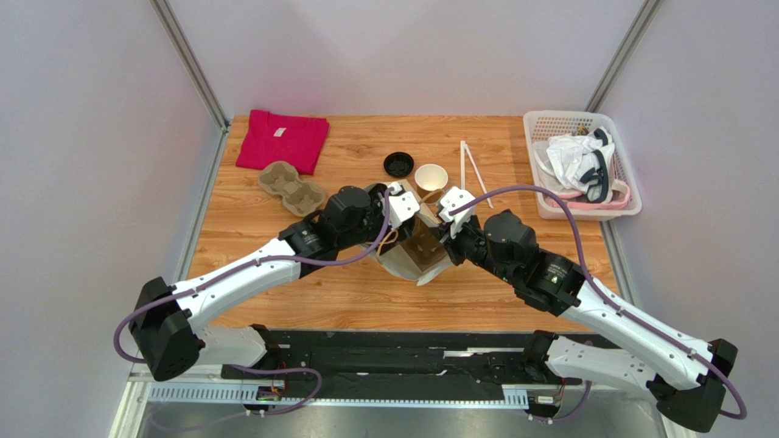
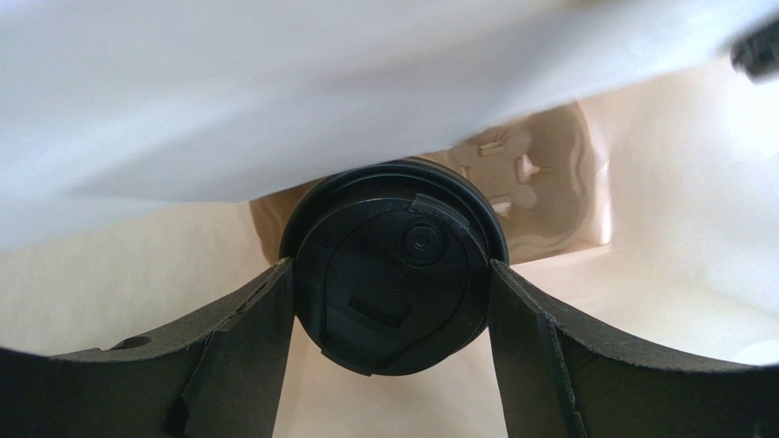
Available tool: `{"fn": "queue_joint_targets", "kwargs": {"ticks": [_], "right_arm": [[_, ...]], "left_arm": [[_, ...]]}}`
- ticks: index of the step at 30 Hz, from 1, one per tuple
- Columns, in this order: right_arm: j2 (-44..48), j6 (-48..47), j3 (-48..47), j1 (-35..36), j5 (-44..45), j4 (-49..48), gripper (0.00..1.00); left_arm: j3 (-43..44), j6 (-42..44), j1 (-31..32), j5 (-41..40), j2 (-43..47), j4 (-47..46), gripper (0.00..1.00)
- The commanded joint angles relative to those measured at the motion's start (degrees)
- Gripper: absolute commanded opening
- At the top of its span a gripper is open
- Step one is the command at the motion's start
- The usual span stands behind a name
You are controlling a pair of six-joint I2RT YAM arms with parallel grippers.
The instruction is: Pack the takeout coffee
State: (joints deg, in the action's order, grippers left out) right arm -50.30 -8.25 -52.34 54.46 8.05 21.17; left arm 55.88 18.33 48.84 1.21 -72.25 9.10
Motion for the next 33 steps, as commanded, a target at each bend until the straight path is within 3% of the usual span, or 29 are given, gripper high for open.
{"fn": "queue_joint_targets", "kwargs": {"ticks": [1, 15, 33], "right_arm": [[0.91, 1.75, 0.13, 0.91, 1.97, -2.63, 0.00], [0.21, 5.00, 0.13, 0.91, -1.11, -2.01, 0.00], [-0.06, 6.76, 0.13, -0.32, -1.73, -2.10, 0.00]], "left_arm": [[-3.14, 5.49, 0.99, -4.19, 0.97, -8.75, 0.00], [-5.61, 13.05, 1.43, -9.56, -2.54, -16.57, 0.00], [-2.26, 13.22, 1.43, -3.68, -6.94, -7.00, 0.00]]}}
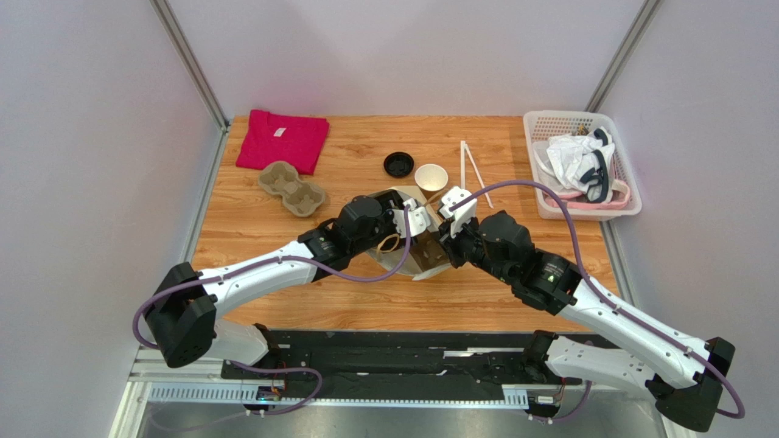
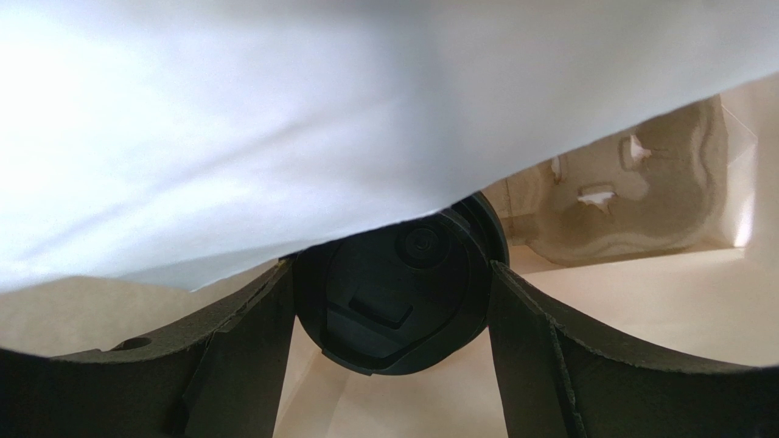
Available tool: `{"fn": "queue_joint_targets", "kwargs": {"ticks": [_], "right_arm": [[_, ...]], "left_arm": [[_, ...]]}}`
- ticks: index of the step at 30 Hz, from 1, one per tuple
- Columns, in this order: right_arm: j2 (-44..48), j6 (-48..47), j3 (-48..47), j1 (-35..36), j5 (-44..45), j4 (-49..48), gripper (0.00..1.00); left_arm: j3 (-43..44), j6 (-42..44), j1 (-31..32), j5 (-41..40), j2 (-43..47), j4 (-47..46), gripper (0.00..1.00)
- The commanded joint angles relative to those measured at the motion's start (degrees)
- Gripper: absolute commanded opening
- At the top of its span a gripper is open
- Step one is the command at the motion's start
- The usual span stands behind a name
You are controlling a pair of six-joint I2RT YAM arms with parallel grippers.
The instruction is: Pack the takeout coffee
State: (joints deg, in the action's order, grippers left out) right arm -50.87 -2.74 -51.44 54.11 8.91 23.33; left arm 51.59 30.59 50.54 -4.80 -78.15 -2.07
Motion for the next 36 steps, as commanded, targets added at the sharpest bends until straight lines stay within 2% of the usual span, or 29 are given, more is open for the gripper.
{"fn": "queue_joint_targets", "kwargs": {"ticks": [1, 7, 17, 23, 28, 36], "right_arm": [[0.51, 1.25, -0.77, -0.23, -2.67, -4.17, 0.00], [0.42, 1.25, -0.68, -0.32, -2.93, -4.17, 0.00], [0.07, 2.12, -0.85, -0.93, -3.98, -3.74, 0.00], [-0.81, 4.23, -1.38, -1.81, -5.22, -3.21, 0.00], [-2.65, 6.69, -2.79, -4.88, -8.02, -1.45, 0.00], [-6.52, 10.65, -5.51, -12.35, -18.30, 1.71, 0.00]], "left_arm": [[2.02, 1.14, -0.27, 2.42, -0.87, 4.61, 0.00], [2.28, 1.49, -0.27, 3.21, -0.16, 7.07, 0.00], [8.17, 2.37, -0.27, -0.65, -7.01, 13.66, 0.00], [11.42, 2.90, -0.45, 0.31, -10.09, 18.85, 0.00], [14.75, 3.25, -1.06, 1.90, -13.42, 23.59, 0.00], [21.79, 3.95, -1.76, 4.36, -19.23, 30.18, 0.00]]}}
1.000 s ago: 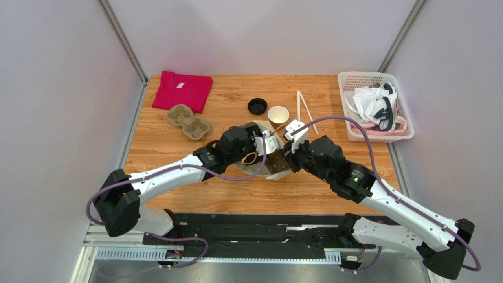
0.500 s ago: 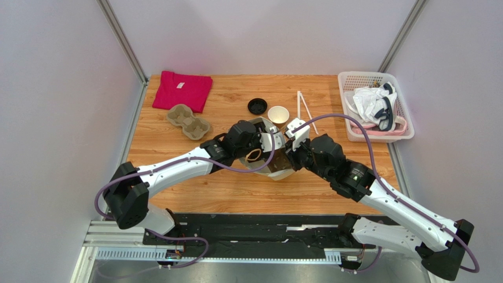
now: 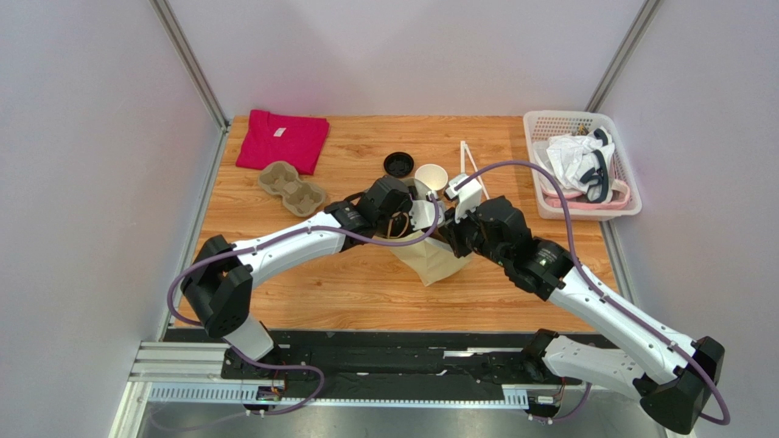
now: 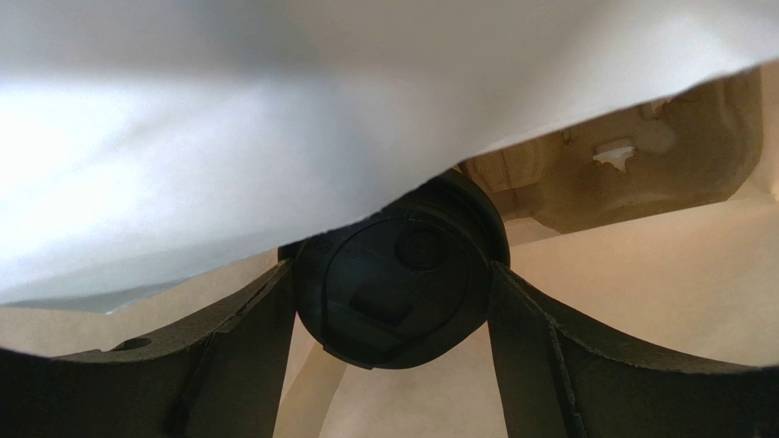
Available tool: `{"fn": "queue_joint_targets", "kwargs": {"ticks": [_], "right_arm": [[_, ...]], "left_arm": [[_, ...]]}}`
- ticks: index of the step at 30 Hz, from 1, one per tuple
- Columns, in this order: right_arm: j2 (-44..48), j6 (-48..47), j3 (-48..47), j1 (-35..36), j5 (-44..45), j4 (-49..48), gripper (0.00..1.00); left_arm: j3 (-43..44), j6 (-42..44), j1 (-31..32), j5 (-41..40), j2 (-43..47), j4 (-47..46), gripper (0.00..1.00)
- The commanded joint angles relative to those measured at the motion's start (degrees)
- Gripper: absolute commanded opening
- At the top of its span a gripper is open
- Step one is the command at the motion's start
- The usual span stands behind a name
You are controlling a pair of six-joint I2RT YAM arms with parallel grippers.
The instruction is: Pack the takeout coffee
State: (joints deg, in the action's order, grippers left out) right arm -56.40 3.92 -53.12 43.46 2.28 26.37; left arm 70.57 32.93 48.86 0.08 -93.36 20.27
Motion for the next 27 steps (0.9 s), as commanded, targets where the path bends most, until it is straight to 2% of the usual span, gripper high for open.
{"fn": "queue_joint_targets", "kwargs": {"ticks": [1, 8, 16, 21, 27], "right_arm": [[-1.43, 3.99, -4.09, -2.06, -12.99, -1.15, 0.00], [-2.22, 3.55, -3.92, -4.17, -15.99, -0.53, 0.00], [-3.80, 3.28, -4.79, -7.16, -15.57, 1.31, 0.00], [-4.86, 4.34, -5.41, -10.85, -14.67, 2.63, 0.00], [-8.10, 6.53, -5.85, -16.30, -17.75, 4.30, 0.00]], "left_arm": [[4.56, 1.53, -0.17, -0.43, -5.41, 9.59, 0.00], [9.67, 1.79, -0.35, 1.59, -9.64, 14.09, 0.00], [10.74, 3.46, -0.61, 2.29, -14.48, 15.85, 0.00], [10.21, 3.55, -1.66, 3.26, -15.62, 14.63, 0.00], [11.96, 3.55, -2.72, 6.42, -17.81, 15.84, 0.00]]}}
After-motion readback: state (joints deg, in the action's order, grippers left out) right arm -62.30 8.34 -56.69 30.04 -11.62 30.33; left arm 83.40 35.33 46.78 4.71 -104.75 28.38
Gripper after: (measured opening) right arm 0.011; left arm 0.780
